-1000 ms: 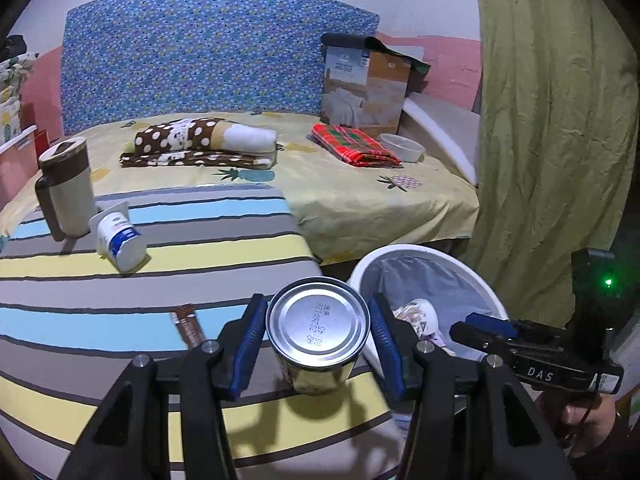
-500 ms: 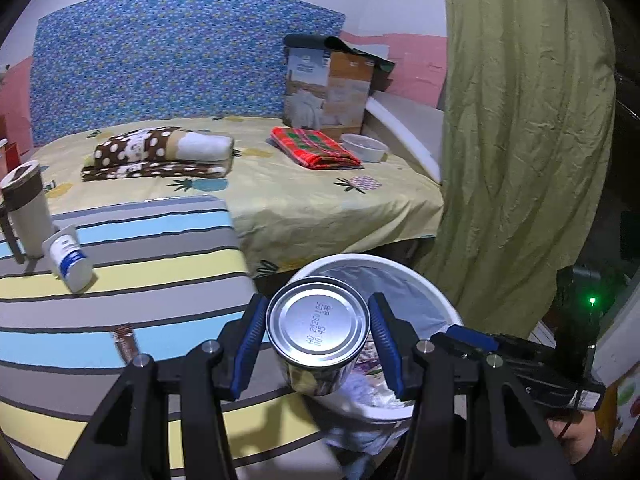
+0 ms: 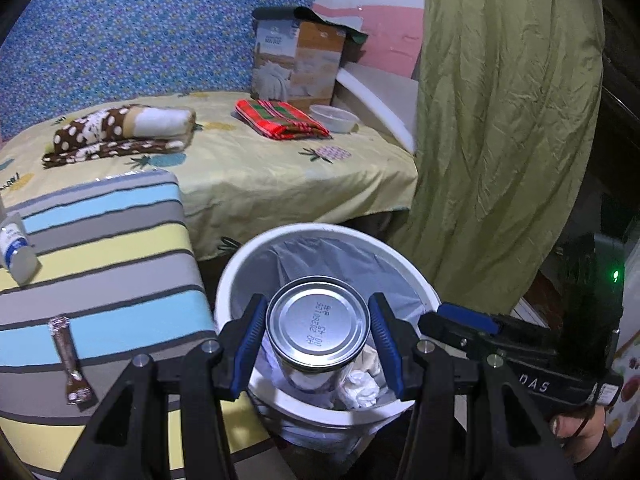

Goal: Collect trash
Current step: 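Lower the red can into the bin and open the left tool, then withdraw both open tools from the bin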

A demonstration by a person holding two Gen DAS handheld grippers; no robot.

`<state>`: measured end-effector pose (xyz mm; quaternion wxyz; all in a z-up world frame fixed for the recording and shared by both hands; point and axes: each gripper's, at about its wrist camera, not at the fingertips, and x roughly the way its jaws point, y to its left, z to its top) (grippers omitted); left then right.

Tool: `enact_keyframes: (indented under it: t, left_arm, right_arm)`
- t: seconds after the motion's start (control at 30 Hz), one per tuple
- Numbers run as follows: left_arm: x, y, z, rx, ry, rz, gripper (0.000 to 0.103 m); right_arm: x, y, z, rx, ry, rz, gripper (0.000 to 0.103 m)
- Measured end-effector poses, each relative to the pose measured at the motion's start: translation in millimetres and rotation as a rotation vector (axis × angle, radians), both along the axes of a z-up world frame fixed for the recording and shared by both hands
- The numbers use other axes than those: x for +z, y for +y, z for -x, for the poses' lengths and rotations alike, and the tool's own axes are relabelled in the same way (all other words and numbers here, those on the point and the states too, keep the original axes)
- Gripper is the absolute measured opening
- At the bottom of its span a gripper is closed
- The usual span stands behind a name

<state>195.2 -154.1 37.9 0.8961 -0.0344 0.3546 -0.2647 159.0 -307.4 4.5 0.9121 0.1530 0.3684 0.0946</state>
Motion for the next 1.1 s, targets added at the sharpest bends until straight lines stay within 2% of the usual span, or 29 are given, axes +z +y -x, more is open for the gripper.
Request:
enact_keyframes:
  t: [0.2,0.6,0.83,1.1]
  left_arm:
    - [-12,-11,2,-0.059,0.041,-0.007,0.054]
    - [-12,-8,11,-0.104,0.046,0.027,0.06]
    - [-8,2,18,-0.09,0.044,0.05,0.06]
    - [-5,28,26,-0.014,0.043,0.068,0.06]
  right_arm:
    - [1,-4,1,-0.015,-0.006,0.0,0.047]
    - [16,-13,8,-0.05,-0.063,-0.004,0.046]
    - [22,-10,11,-0.049,-0.092,-0.004,0.047]
    - [23,5,11,-0.01,-0.095,0.005,0.047]
